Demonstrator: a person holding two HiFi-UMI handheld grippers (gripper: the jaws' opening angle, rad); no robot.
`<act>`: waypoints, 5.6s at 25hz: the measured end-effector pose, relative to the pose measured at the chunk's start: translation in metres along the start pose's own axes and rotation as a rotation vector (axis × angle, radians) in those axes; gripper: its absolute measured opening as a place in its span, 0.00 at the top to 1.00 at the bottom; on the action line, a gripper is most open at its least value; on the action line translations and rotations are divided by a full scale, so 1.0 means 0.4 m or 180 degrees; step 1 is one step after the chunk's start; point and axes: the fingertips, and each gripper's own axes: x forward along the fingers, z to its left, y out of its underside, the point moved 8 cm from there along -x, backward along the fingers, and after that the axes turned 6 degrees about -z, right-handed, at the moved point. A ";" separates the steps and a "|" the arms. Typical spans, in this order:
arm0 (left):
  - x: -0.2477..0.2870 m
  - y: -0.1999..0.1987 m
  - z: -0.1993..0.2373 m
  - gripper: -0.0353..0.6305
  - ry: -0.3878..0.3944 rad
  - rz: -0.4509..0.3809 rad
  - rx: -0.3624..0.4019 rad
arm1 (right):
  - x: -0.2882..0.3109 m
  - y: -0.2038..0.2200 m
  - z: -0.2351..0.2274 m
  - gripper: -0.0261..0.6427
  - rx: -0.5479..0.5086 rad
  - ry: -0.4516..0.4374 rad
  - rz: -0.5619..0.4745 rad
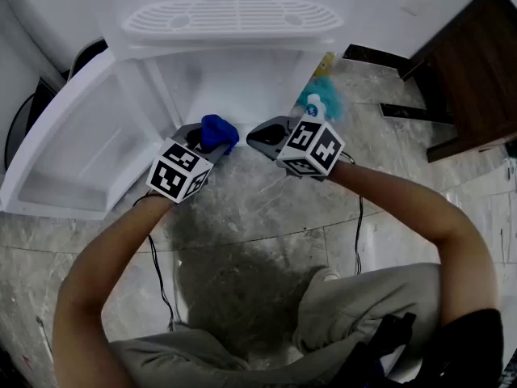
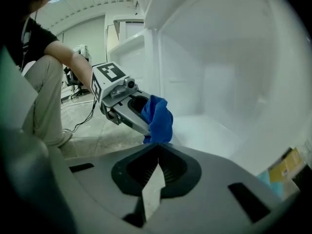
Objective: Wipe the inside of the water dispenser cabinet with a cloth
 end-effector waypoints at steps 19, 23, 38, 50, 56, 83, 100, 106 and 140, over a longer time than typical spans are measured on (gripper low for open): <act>0.370 -0.120 0.169 0.72 -0.0628 -0.0032 0.0240 | -0.125 0.156 -0.024 0.96 0.0294 -0.0065 -0.0098; 0.406 -0.144 0.227 0.72 -0.0848 0.0020 0.0246 | -0.139 0.174 -0.032 0.96 0.0376 -0.0043 -0.0150; 0.395 -0.153 0.215 0.72 -0.0531 0.0187 0.0562 | -0.092 0.156 -0.023 0.96 0.0237 -0.0195 -0.0067; 0.412 -0.158 0.238 0.72 -0.0622 0.0200 0.0380 | -0.080 0.139 -0.008 0.96 0.0114 -0.0242 -0.0051; 0.397 -0.147 0.215 0.72 -0.0440 0.0133 0.0392 | -0.065 0.121 -0.011 0.96 0.0085 -0.0280 -0.0101; 0.174 -0.471 0.146 0.72 -0.1281 -0.2278 -0.0365 | -0.057 0.077 0.035 0.96 -0.0017 -0.0356 -0.0091; 0.212 -0.540 0.203 0.73 -0.1695 -0.2393 -0.0136 | -0.097 0.098 0.039 0.96 0.0036 -0.0326 -0.0136; 0.201 -0.505 0.141 0.73 -0.1694 -0.2482 -0.0230 | -0.090 0.086 0.025 0.96 0.0036 -0.0306 -0.0179; 0.203 -0.544 0.184 0.73 -0.1641 -0.2033 0.0217 | -0.085 0.109 -0.016 0.96 0.0241 -0.0232 -0.0134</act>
